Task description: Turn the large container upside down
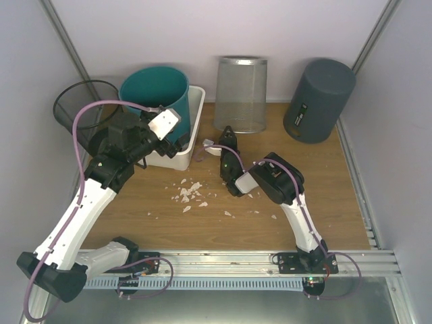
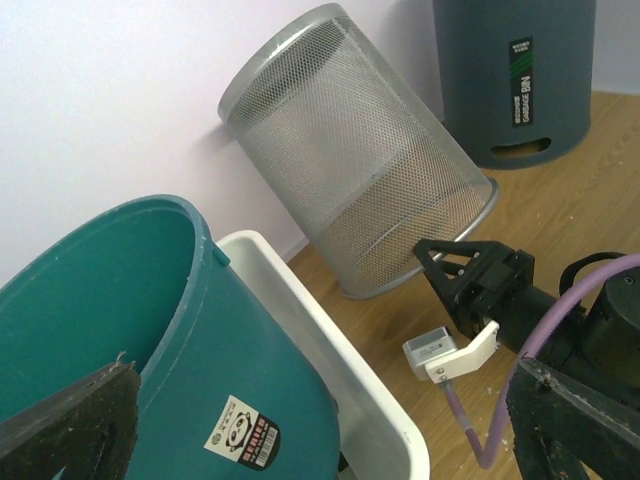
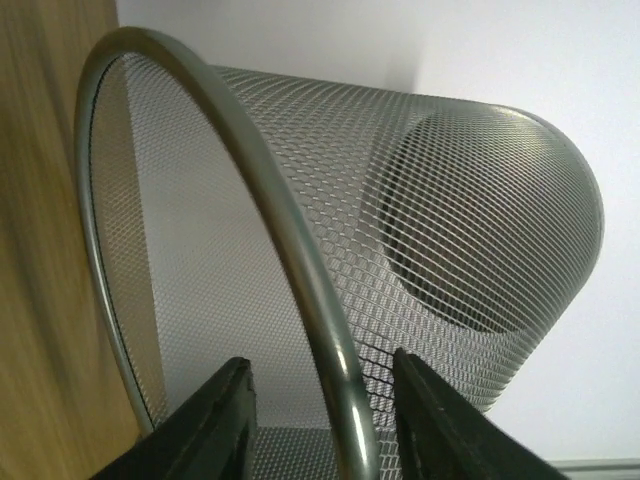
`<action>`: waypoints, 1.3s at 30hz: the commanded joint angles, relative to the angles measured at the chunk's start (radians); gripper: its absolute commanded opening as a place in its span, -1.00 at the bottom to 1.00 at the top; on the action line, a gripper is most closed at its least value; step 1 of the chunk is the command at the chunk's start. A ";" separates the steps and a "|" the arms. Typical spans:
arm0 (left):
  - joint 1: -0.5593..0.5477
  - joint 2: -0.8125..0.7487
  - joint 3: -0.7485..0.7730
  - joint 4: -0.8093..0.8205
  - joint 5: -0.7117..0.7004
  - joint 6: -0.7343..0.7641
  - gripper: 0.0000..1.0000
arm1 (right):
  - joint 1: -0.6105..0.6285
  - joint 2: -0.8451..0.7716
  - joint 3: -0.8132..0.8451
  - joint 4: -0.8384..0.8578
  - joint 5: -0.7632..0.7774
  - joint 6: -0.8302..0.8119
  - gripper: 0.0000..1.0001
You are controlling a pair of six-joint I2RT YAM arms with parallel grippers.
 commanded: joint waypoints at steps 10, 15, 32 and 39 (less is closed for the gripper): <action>0.015 -0.018 -0.027 0.056 0.028 -0.020 0.98 | 0.000 0.035 -0.084 0.482 0.126 0.128 0.44; 0.015 -0.014 -0.032 0.059 0.034 -0.025 0.98 | 0.001 0.041 -0.111 0.480 0.178 0.166 0.57; 0.017 0.013 -0.023 0.041 0.030 -0.029 0.98 | 0.006 -0.086 -0.218 -0.087 0.315 0.602 0.99; 0.017 0.001 0.002 -0.010 0.020 -0.029 0.98 | 0.022 -0.283 -0.109 -1.029 0.202 1.256 0.99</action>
